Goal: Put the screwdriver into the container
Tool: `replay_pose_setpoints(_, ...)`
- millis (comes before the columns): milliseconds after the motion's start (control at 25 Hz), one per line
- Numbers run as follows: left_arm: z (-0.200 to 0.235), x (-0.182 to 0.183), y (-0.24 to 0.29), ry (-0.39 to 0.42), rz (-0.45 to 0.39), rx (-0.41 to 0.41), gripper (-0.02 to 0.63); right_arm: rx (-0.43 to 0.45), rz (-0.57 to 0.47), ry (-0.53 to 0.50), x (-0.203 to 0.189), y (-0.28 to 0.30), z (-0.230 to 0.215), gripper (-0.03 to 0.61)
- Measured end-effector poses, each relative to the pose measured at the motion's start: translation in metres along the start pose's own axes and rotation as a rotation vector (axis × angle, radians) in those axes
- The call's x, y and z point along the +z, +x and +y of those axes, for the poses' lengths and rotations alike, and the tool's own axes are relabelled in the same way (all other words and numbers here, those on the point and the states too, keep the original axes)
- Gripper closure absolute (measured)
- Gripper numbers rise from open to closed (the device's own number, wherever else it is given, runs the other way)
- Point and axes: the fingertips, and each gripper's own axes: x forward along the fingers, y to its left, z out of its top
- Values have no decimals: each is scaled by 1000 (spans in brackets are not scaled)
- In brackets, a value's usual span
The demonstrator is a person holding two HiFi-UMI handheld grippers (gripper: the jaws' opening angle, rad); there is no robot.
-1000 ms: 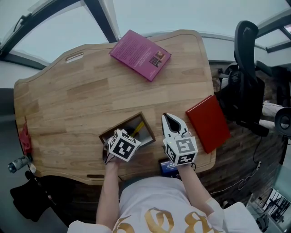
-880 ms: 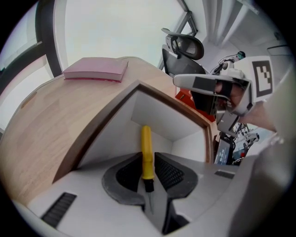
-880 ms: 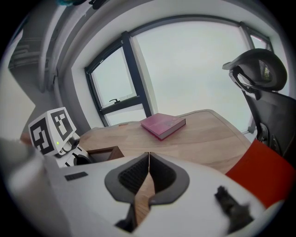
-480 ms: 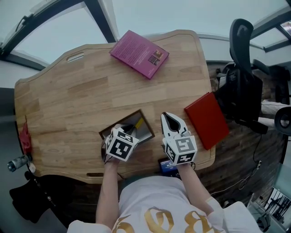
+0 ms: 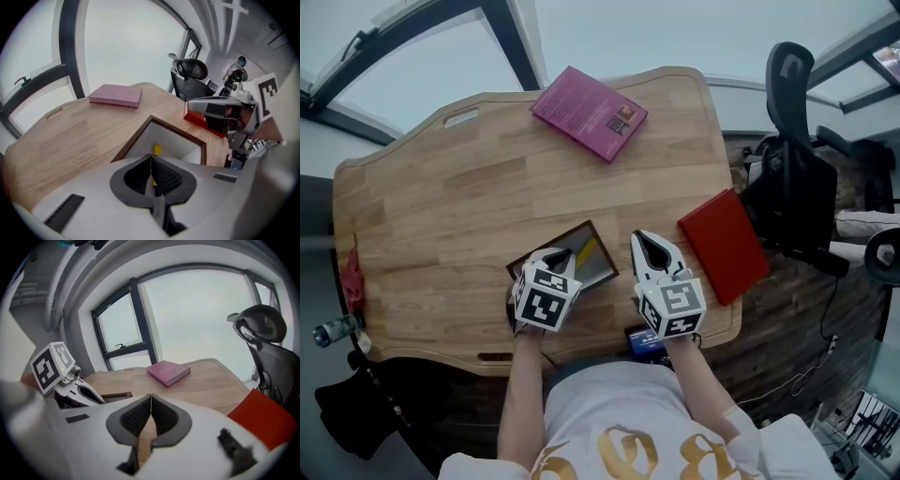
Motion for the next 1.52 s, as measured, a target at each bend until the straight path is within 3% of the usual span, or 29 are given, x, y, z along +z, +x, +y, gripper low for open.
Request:
replay_pose_setpoints(240,-2,2,-18,-38,-70,25,598,3,-28,-28,9,-12,10,546)
replay_pose_setpoints(440,3,11,-42,-98,-201,81,600,21,-50,-62,14,-23,29,548)
replay_pose_setpoints(640,2,9,-64,-91,-282,117,600,30,-82,-82,20,-35,47,547)
replay_pose_setpoints(920,-2,4,-94,-142,-420,119,600,21,-124,-111,25,-57,65,547)
replay_pose_setpoints(1120,-8,18,-129,-95,-579,148,600,20,-138,-139,25,-69,78,546)
replay_pose_setpoints(1200,-11,22,-141,-112,-642,120,600,17,-148,-148,27,-72,84,548)
replay_pose_setpoints(1360,-18,27,-162,-234,-764,-37,600,15,-178,-159,34,-78,95,548)
replay_pose_setpoints(1520,-12,30,-175,-209,-806,24,601,15,-210,-166,43,-83,101,548)
